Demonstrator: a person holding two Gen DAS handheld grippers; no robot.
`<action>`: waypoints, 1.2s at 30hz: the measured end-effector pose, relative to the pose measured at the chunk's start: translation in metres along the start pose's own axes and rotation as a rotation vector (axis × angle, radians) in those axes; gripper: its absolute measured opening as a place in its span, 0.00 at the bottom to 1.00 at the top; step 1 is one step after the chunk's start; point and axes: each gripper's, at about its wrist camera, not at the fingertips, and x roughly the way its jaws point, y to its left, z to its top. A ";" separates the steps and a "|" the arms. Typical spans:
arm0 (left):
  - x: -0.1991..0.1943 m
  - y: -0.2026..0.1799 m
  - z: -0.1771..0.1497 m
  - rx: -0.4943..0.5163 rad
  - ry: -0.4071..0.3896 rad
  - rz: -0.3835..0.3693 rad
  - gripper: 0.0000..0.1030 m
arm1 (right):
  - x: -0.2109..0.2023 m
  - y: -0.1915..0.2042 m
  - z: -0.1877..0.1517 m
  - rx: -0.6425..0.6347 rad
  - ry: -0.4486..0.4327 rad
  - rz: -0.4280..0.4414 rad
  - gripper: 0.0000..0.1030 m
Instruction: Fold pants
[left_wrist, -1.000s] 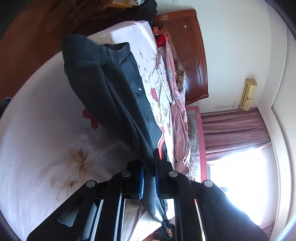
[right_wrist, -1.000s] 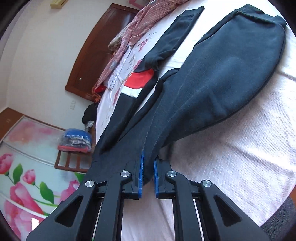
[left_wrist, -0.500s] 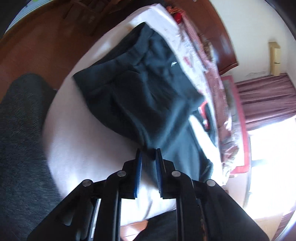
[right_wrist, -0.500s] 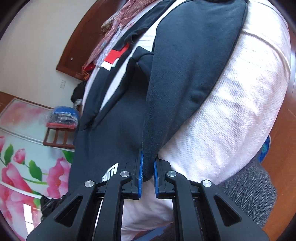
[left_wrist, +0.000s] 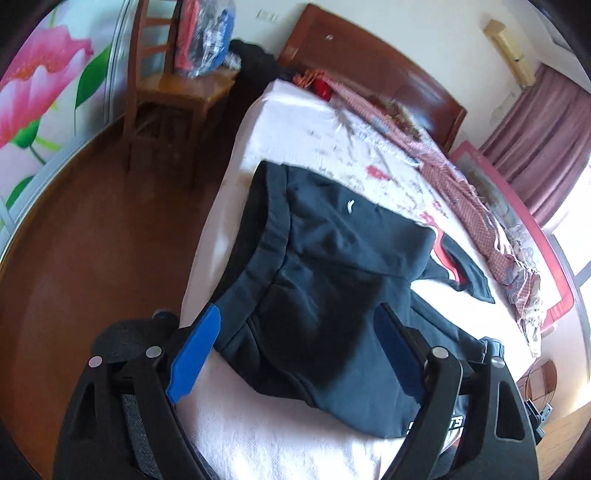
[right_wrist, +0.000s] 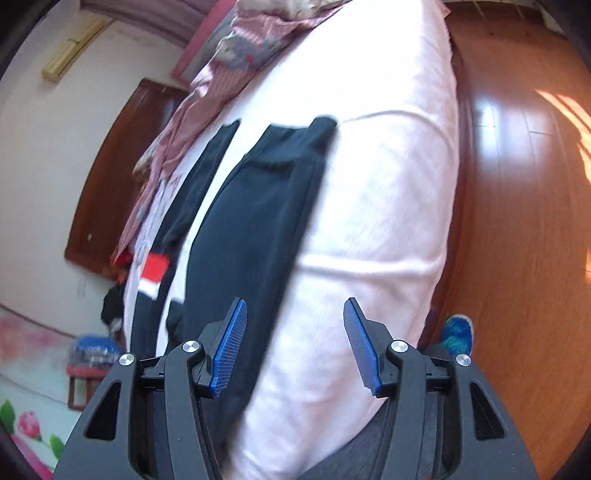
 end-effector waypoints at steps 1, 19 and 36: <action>0.001 0.000 -0.002 -0.015 0.011 -0.005 0.83 | 0.005 0.000 0.011 0.007 -0.020 -0.013 0.53; 0.021 -0.021 -0.026 0.009 0.090 0.067 0.84 | 0.042 0.080 0.065 -0.460 -0.144 -0.285 0.10; 0.024 0.005 -0.019 -0.001 0.053 0.074 0.88 | 0.005 0.039 0.027 -0.425 -0.243 -0.538 0.44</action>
